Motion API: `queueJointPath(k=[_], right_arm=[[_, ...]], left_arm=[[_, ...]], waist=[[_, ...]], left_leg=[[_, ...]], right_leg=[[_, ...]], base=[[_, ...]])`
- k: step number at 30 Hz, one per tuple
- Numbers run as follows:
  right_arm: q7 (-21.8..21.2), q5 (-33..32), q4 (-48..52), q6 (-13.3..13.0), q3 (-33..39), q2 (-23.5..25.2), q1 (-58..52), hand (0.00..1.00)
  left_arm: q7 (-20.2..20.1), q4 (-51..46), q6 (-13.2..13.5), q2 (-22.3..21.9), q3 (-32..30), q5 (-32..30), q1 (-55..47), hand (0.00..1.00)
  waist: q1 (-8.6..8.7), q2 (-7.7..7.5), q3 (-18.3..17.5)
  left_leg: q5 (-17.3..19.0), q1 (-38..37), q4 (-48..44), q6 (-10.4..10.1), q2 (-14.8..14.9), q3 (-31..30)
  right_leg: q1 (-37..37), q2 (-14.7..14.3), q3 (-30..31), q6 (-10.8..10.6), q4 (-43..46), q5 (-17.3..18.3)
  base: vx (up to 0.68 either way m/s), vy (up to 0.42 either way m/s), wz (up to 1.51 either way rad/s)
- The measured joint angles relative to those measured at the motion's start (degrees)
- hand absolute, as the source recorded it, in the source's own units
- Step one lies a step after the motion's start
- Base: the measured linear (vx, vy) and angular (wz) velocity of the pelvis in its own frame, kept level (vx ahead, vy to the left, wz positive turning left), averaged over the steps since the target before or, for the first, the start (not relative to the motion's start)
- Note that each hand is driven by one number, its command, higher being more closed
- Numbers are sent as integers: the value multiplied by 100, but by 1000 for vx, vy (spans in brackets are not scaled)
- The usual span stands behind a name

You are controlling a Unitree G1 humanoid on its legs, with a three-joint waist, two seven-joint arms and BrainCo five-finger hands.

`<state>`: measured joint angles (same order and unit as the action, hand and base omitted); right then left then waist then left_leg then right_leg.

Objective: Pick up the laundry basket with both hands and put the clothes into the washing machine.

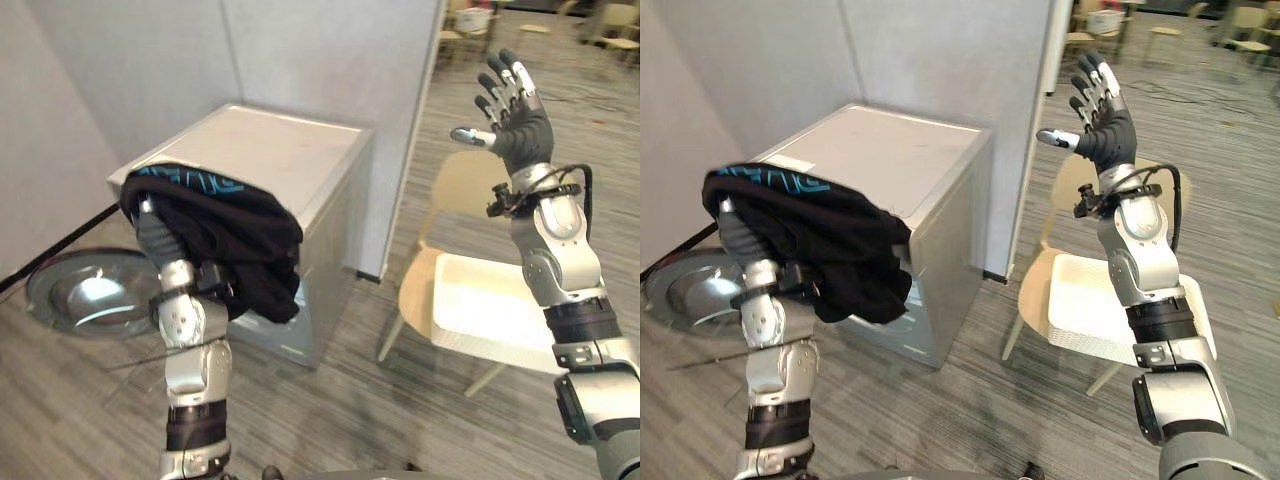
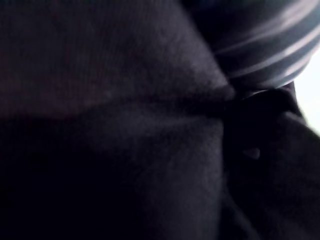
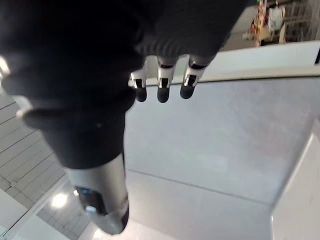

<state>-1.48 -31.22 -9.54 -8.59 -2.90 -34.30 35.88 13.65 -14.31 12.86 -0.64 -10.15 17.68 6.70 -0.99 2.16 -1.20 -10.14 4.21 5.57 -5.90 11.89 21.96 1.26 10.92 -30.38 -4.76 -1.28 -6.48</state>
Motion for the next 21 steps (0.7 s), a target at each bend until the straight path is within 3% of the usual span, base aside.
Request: queueJointPath(k=[2,3,4,5,6,7,9,10,11,13,14,15,16,17,18,19,20,21], right_arm=[[-13,49,173,-5,9,3,-67,0],[-50,187,544,-31,88,-9,-277,0],[-135,354,882,-155,252,-16,-444,0],[-148,458,965,-228,305,-13,-474,0],[-159,563,1038,-238,314,-16,-482,0],[-188,756,1157,-247,335,-64,-524,0],[-226,1038,1431,-275,353,-42,-729,0],[-227,1107,1665,-296,351,-2,-826,0],[-249,1155,1898,-396,325,61,-953,0],[-328,1178,2010,-398,198,227,-1088,0],[-388,1228,2018,-396,126,303,-1288,0],[-402,1286,2022,-381,42,355,-1597,0],[-414,1291,2022,-362,-5,409,-1785,0],[-489,1327,2024,-320,-31,586,-2259,0],[-571,1378,2025,-207,-48,839,-2729,0],[-620,1385,2025,-165,-55,967,-2929,0],[-645,1387,1998,-97,-131,1208,-3252,0],[-671,1388,1970,-70,-193,1363,-3481,0]], left_arm=[[-10,-134,-12,-78,15,-35,-213,100],[-43,-229,-7,-58,100,-69,-395,100],[-94,-275,-4,-16,91,-74,-436,100],[-105,-307,0,-35,94,-76,-493,100],[-106,-324,14,-51,93,-91,-590,100],[-107,-331,13,-101,88,-111,-752,100],[-76,-334,88,-170,151,-163,-978,100],[-76,-336,121,-135,150,-165,-1019,100],[-87,-291,111,-108,153,-224,-1100,100],[-121,-281,110,-150,172,-274,-1305,100],[-182,-233,107,-177,256,-273,-1414,100],[-264,-118,105,-186,403,-273,-1496,100],[-299,-58,102,-189,494,-273,-1538,100],[-385,38,69,-182,685,-271,-1606,100],[-482,127,51,-173,892,-258,-1602,100],[-507,184,38,-121,981,-257,-1587,100],[-588,347,11,-15,1121,-254,-1573,100],[-618,504,-38,31,1215,-254,-1575,100]], waist=[[-76,49,12],[-164,-80,16],[-148,-283,111],[-170,-290,142],[-194,-244,143],[-174,-73,150],[-180,-95,211],[-163,-239,221],[-150,-297,287],[-218,-368,343],[-294,-412,403],[-314,-448,443],[-310,-459,472],[-250,-395,536],[-135,-355,615],[-81,-345,673],[32,-363,801],[62,-379,850]], left_leg=[[78,320,27,155,57,-110],[509,437,-28,762,89,404],[848,663,-481,1232,158,1140],[899,812,-958,1306,332,1490],[865,859,-1388,1347,476,1813],[746,785,-1754,1166,609,2200],[753,820,-1737,1152,437,1986],[756,898,-1685,1145,250,1827],[795,951,-1634,978,90,1656],[880,1001,-1671,990,-58,1577],[1049,1014,-1720,980,-214,1467],[1225,1054,-1799,1052,-400,1303],[1287,1058,-1828,1130,-494,1186],[1365,1026,-1831,1217,-647,855],[1390,1019,-1737,1227,-743,456],[1388,1004,-1648,1228,-819,256],[1378,869,-1424,1229,-997,-13],[1352,752,-1286,1228,-1121,-129]], right_leg=[[10,-33,-438,53,150,68],[-58,35,-925,83,151,73],[-206,195,-1416,105,47,82],[-231,281,-1633,151,119,109],[-248,291,-1794,150,287,175],[-407,355,-2060,202,658,383],[-447,709,-2370,148,1321,668],[-479,730,-2285,10,1157,706],[-651,791,-2441,-79,1113,668],[-672,975,-2527,-44,1274,650],[-699,1223,-2612,37,1577,699],[-696,1535,-2520,241,2033,695],[-677,1670,-2329,405,2291,636],[-467,1826,-1535,799,2902,337],[-182,1672,-548,670,3430,603],[-47,1478,-143,477,3634,938],[223,1063,477,433,3880,1431],[402,808,771,403,3922,1697]], base=[[-1,-19,141],[32,11,212],[57,17,206],[74,39,159],[75,122,137],[93,166,146],[43,170,138],[3,133,122],[3,92,92],[5,115,59],[12,196,74],[30,194,82],[82,234,110],[154,221,137],[179,194,149],[209,147,158],[171,108,134],[221,130,128]])
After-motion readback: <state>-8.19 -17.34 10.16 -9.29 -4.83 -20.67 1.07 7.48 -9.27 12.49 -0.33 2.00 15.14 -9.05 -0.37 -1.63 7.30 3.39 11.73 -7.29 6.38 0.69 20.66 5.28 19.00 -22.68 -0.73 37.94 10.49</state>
